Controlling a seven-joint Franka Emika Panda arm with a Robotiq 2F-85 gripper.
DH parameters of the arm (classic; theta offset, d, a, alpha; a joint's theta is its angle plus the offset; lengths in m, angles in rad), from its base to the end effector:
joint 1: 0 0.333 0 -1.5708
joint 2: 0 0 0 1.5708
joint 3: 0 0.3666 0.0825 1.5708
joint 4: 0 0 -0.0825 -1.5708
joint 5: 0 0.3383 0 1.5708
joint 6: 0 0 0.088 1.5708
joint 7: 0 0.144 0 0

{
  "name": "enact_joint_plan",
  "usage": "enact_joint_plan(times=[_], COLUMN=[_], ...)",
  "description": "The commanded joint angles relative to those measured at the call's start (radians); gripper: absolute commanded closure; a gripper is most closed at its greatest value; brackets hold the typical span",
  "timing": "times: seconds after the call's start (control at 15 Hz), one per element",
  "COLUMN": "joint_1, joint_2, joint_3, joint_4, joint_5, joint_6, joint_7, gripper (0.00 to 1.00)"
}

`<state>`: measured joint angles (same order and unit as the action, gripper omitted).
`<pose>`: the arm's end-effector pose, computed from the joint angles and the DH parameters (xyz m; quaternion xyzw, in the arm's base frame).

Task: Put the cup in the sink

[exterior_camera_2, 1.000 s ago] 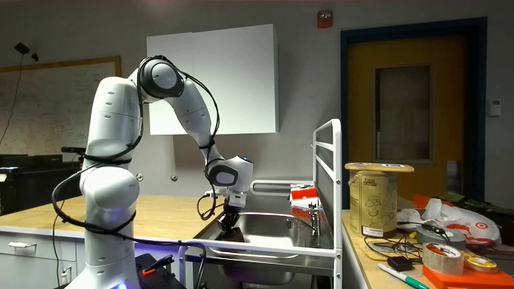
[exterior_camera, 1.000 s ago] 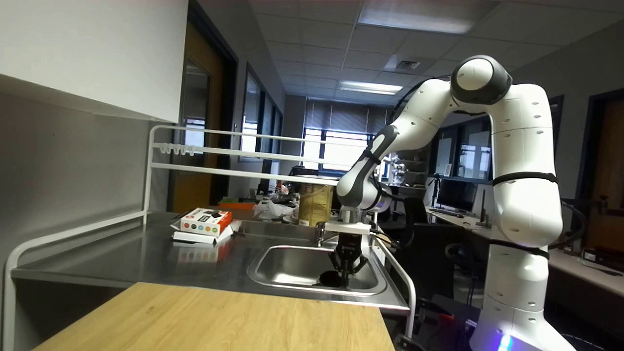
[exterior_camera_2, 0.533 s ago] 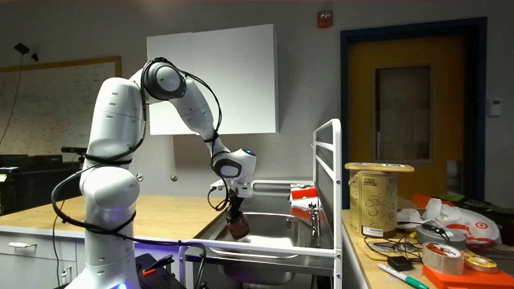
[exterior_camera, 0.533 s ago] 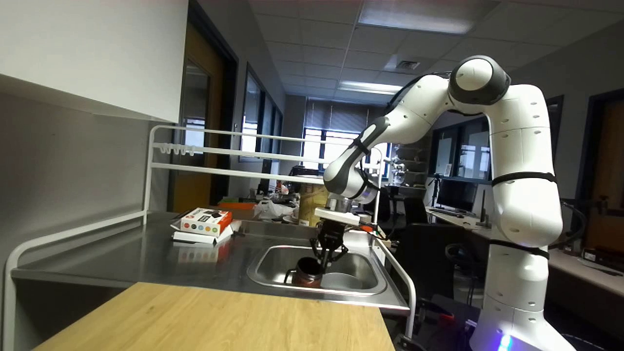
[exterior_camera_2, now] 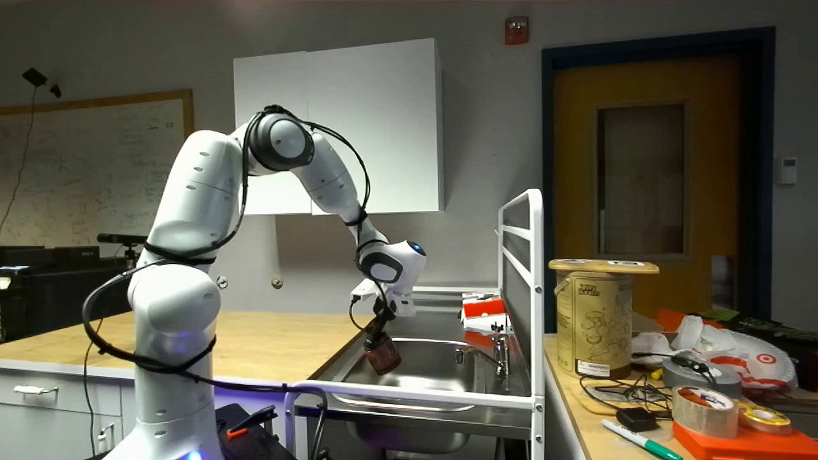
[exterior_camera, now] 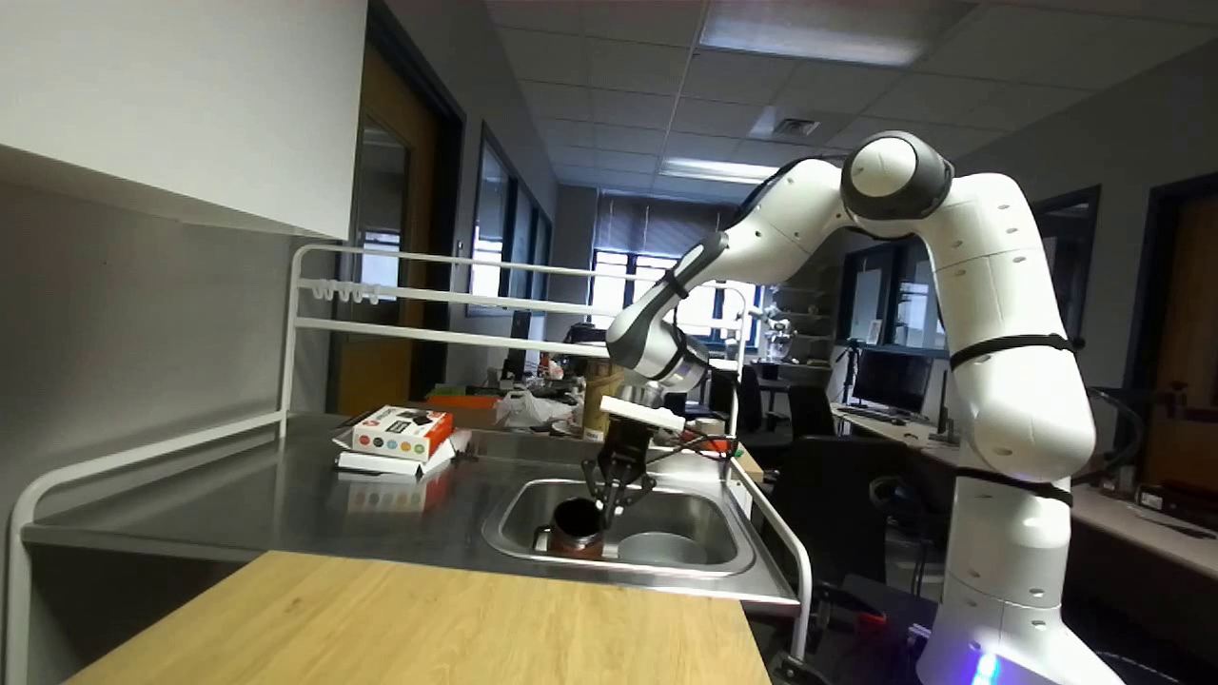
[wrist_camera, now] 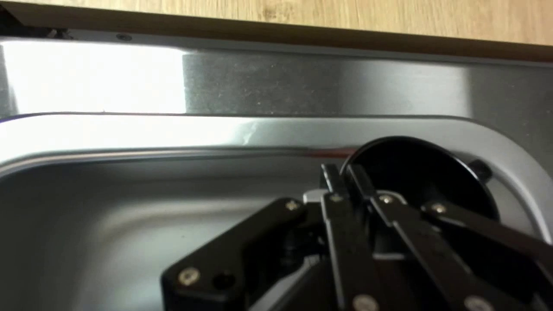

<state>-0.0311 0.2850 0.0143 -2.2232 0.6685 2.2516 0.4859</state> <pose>0.5079 0.0264 0.2835 -0.8479 0.4629 0.1710 0.1939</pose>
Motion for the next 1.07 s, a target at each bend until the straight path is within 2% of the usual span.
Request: enact_joint_plan(times=[0.0, 0.2, 0.47, 0.87, 0.93, 1.0], joint_1=[-0.020, -0.023, -0.005, -0.025, -0.026, -0.027], joint_2=[0.102, 0.185, 0.267, 0.329, 0.330, 0.327], joint_3=[0.003, -0.005, -0.033, -0.048, -0.049, -0.049], joint_4=[0.164, 0.284, 0.395, 0.471, 0.476, 0.478], joint_5=[0.031, 0.012, -0.067, -0.070, -0.073, -0.073], joint_6=[-0.161, -0.231, -0.291, -0.342, -0.342, -0.341], joint_7=[-0.075, -0.078, -0.014, -0.037, -0.044, -0.054], gripper=[0.94, 0.94, 0.94, 0.93, 0.68, 0.68])
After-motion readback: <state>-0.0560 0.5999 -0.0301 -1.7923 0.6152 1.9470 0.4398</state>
